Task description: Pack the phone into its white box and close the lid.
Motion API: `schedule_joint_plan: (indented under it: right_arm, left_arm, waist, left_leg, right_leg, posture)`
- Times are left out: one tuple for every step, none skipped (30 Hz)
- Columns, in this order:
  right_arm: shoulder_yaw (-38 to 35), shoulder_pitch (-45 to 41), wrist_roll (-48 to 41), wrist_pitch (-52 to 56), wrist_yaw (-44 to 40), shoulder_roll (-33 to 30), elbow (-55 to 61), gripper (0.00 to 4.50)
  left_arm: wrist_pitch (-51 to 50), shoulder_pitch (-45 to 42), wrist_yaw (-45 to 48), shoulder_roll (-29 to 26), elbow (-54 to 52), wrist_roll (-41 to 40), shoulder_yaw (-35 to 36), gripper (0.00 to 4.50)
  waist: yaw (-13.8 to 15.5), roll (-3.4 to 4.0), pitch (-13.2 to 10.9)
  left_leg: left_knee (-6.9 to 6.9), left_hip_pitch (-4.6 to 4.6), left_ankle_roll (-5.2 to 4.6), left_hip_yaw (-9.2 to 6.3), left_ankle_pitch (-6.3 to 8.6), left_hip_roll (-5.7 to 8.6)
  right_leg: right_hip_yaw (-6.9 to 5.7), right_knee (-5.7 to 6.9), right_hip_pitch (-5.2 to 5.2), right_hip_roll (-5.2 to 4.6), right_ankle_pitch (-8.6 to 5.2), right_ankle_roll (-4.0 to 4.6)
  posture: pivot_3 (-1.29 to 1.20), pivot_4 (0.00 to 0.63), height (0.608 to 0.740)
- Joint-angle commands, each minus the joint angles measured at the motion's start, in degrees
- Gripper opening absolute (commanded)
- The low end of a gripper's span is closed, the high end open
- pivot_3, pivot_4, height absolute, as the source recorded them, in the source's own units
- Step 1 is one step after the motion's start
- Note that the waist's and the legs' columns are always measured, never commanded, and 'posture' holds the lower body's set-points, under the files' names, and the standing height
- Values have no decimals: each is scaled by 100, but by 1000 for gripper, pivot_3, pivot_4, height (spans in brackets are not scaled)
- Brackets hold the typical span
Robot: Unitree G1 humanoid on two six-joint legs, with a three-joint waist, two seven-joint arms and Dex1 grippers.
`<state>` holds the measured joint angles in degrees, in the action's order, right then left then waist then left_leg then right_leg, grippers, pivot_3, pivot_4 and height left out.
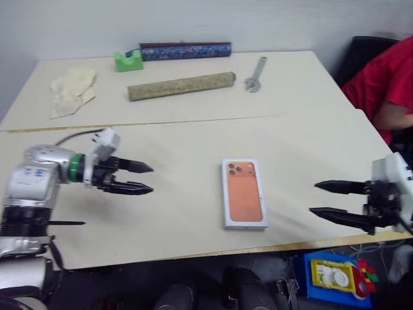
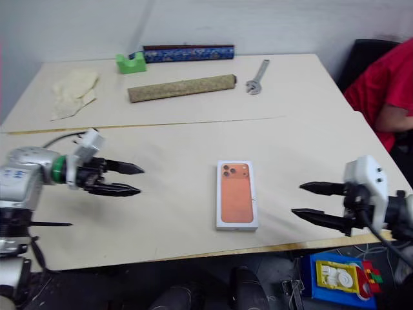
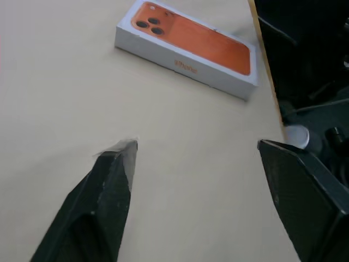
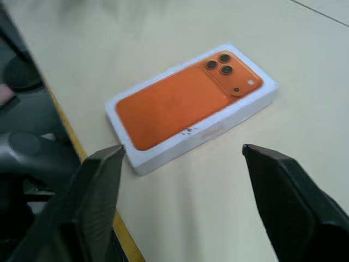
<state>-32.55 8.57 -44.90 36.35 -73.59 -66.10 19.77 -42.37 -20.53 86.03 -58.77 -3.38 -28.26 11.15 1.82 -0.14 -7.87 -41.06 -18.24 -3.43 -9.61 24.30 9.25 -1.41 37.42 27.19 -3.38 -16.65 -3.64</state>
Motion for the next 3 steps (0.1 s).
schedule_joint_plan:
  right_arm:
    - [-134, -340, 247, -356, -421, -245, -630, 4473]
    - [-91, -432, 261, -373, -485, -276, -718, 4473]
    - [-38, -533, 268, -391, -545, -283, -774, 4473]
  left_arm:
    - [-355, 614, 63, -330, -849, -573, 964, 4500]
    - [-440, 777, -41, -355, -1007, -699, 1149, 4500]
    - [-515, 899, -117, -367, -1146, -816, 1275, 4500]
  waist:
    - [86, 26, -16]
    - [126, 38, -23]
    - [126, 38, -23]
  left_leg:
    - [0, 7, 0, 1, 0, 0]
    - [2, 9, -1, 1, 0, -2]
    - [6, 9, -3, 1, -1, -4]
  right_leg:
    - [-1, -9, -17, -1, 0, 0]
    - [-1, -38, -34, 1, 1, -2]
    - [-2, -55, -44, 1, 10, -18]
  posture:
    - [0, 150, 740]
    - [0, 150, 740]
    - [0, 150, 740]
